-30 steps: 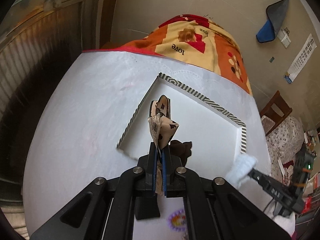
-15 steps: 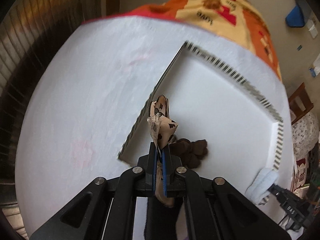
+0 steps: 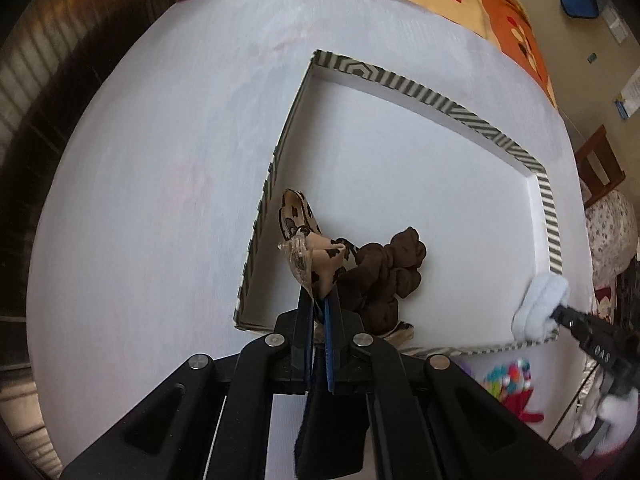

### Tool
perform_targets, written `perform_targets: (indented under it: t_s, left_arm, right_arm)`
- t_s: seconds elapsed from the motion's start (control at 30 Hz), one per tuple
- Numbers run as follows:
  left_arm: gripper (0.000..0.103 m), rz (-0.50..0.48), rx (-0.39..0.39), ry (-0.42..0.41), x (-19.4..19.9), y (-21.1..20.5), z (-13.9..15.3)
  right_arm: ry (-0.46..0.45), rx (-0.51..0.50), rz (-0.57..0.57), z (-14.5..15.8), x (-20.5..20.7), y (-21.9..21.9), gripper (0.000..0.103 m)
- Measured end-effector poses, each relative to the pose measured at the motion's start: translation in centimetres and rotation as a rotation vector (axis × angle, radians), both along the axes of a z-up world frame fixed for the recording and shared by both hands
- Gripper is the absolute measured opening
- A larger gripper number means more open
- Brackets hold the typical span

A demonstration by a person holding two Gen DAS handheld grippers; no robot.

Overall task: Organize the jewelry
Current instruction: 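Lower both held scrunchies into the striped tray and open both tools, then move the open left tool over the black headband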

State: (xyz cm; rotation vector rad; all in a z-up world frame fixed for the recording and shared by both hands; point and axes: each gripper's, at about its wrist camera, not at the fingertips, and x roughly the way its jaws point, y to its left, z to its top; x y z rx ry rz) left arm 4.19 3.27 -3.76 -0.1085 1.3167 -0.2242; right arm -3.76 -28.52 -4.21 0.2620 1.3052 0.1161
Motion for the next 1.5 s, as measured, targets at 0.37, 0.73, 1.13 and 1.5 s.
perform_targets:
  t_s: [0.37,0.73,1.13,1.5]
  left_arm:
    - [0.027,0.063,-0.058,-0.053,-1.4,1.3,1.6]
    - [0.032,0.049,-0.034,-0.126,-4.5,1.2,4.4]
    - [0.032,0.011,-0.024,-0.165,-8.3,0.0,6.0]
    - [0.032,-0.035,0.025,-0.213,-11.5,-1.2,7.0]
  right_arm:
    - [-0.078,0.087,-0.031,1.9,-1.6,0.3,0.062]
    - [-0.19,0.082,-0.099,5.5,-5.9,-0.2,0.063]
    - [-0.278,0.024,-0.079,8.5,-10.2,2.2,0.062]
    - [-0.301,0.018,-0.084,9.4,-12.9,3.9,0.063]
